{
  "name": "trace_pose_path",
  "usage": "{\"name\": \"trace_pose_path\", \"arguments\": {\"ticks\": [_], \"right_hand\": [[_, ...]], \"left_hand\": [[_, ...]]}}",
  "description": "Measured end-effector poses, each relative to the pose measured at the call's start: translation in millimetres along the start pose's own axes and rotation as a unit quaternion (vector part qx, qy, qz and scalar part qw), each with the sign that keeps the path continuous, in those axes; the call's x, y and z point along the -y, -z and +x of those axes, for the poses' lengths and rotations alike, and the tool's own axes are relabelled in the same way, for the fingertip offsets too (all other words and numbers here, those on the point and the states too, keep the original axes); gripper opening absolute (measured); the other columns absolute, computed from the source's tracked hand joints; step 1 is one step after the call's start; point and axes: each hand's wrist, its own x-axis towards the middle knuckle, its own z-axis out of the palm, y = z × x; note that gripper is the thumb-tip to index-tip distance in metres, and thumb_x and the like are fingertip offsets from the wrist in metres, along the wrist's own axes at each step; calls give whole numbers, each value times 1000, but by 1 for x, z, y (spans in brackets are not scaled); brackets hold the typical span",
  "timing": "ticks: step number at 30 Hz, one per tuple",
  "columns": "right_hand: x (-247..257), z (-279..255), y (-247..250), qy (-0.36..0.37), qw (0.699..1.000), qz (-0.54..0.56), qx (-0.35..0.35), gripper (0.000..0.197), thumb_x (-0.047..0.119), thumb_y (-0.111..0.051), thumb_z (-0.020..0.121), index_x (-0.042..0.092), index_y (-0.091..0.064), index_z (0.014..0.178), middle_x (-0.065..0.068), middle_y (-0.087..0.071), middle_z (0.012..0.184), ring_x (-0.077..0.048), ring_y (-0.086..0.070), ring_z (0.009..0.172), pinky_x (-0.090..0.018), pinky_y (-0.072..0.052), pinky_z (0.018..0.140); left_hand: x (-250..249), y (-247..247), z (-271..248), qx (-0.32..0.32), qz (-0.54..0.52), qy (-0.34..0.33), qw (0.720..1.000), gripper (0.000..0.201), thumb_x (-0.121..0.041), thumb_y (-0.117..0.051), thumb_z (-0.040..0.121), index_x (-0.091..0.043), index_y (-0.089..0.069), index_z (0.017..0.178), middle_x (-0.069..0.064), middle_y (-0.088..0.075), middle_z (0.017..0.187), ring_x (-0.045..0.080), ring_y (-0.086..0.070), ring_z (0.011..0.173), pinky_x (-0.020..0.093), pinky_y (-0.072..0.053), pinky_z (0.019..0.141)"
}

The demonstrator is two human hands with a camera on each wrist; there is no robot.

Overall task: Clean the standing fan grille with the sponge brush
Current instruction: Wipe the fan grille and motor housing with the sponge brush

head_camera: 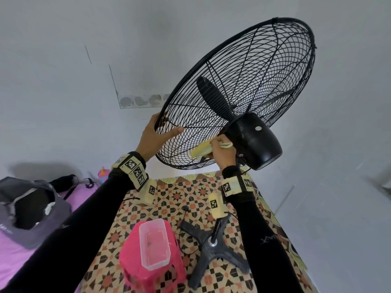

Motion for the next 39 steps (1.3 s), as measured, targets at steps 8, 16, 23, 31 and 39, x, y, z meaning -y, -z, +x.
{"name": "trace_pose_path", "arguments": {"ticks": [8, 16, 23, 31, 39], "right_hand": [[-16, -20, -19, 50, 997, 15, 48, 7, 17, -57, 95, 17, -56, 89, -2, -66, 100, -24, -67, 93, -47, -63, 74], [-12, -49, -38, 70, 995, 70, 14, 10, 3, -52, 97, 10, -55, 104, -3, -63, 114, -17, -63, 102, -17, -55, 65], [-22, -47, -35, -14, 982, 116, -146, 14, 12, -53, 98, 25, -56, 94, 3, -67, 97, -21, -68, 89, -36, -62, 70], [-13, -68, -48, 31, 993, 98, -63, 9, 14, -56, 98, 17, -61, 91, 7, -65, 89, -13, -63, 75, -27, -52, 56], [-14, -91, -88, -15, 998, 50, -40, 12, 16, -51, 102, 19, -62, 98, 2, -65, 91, -12, -59, 76, -18, -49, 58]], "left_hand": [[2, 2, 1, -6, -5, 2, 1000, 97, -77, -79, 68, -30, -47, 146, -13, -61, 135, 8, -55, 129, 36, -41, 111], [-3, -3, 3, -15, -9, 9, 1000, 90, -69, -82, 72, -30, -48, 145, -13, -61, 134, 6, -54, 128, 33, -40, 107], [-5, -4, -2, -9, -9, 6, 1000, 101, -81, -79, 62, -31, -48, 145, -12, -60, 136, 7, -55, 128, 30, -40, 105], [3, 3, 2, 18, -6, -4, 1000, 96, -74, -82, 68, -31, -46, 145, -11, -57, 139, 11, -53, 130, 39, -41, 113], [26, 26, 14, 118, -13, -41, 992, 91, -54, -89, 75, -31, -38, 146, -4, -58, 141, 15, -56, 127, 36, -41, 110]]}}
